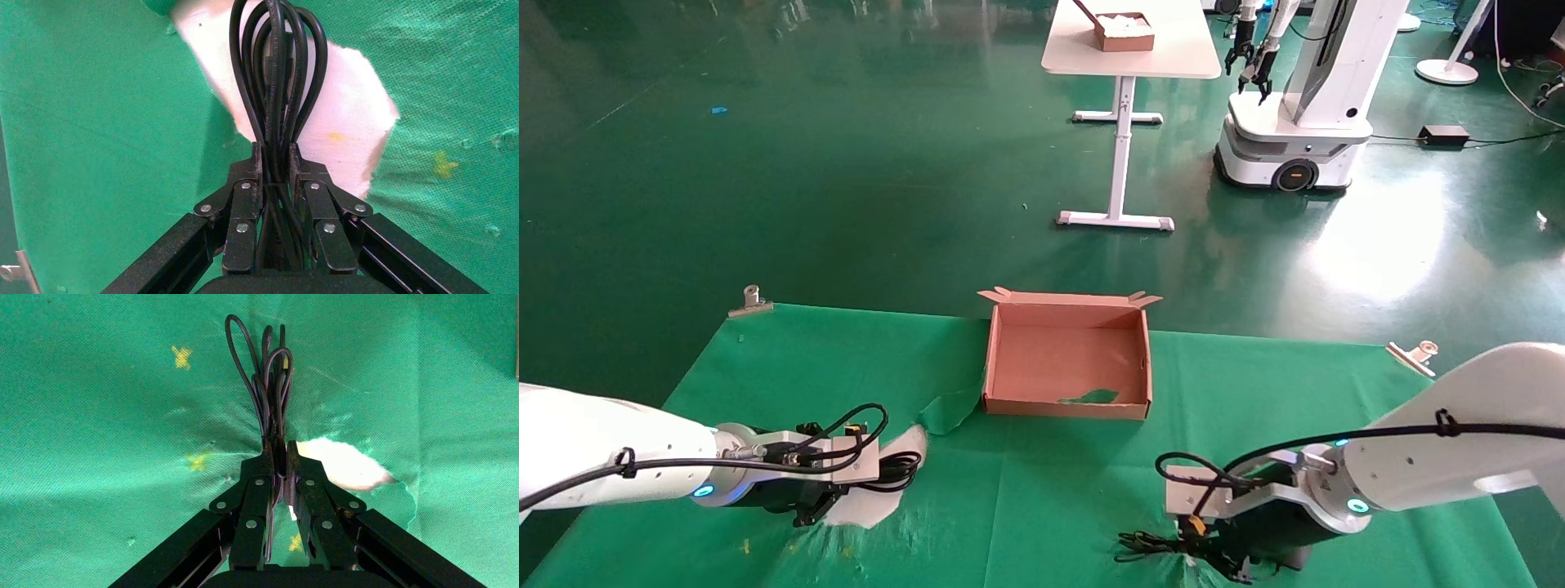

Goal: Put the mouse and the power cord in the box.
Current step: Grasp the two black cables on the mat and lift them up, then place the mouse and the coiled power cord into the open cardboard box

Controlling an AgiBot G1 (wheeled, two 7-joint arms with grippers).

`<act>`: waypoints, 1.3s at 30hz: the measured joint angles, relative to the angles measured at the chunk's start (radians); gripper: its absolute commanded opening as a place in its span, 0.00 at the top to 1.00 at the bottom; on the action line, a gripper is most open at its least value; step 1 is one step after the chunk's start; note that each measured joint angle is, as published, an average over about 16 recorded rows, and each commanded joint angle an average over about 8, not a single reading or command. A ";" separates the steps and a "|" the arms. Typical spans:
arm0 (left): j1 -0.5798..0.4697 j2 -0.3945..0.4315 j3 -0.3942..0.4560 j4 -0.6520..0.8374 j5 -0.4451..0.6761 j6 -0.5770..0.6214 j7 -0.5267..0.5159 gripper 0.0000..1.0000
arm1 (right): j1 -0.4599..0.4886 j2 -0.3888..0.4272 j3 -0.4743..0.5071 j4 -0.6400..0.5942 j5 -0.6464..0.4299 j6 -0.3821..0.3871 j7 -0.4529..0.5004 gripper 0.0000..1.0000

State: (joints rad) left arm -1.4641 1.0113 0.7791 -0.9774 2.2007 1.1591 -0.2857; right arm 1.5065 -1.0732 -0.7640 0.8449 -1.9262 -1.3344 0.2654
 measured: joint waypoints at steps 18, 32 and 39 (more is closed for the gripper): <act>-0.156 0.147 -0.083 -0.056 -0.149 -0.027 -0.041 1.00 | 0.176 0.113 0.095 -0.002 0.012 0.056 0.058 1.00; -0.125 0.364 0.211 0.145 -0.052 -0.416 -0.051 0.67 | 0.296 0.247 0.125 0.081 -0.033 0.004 0.130 1.00; -0.148 0.368 0.399 0.171 -0.076 -0.533 -0.138 0.00 | 0.304 0.283 0.130 0.144 -0.040 -0.021 0.172 1.00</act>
State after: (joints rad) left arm -1.6121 1.3789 1.1783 -0.8065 2.1247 0.6265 -0.4235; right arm 1.8102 -0.7905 -0.6343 0.9891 -1.9662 -1.3554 0.4370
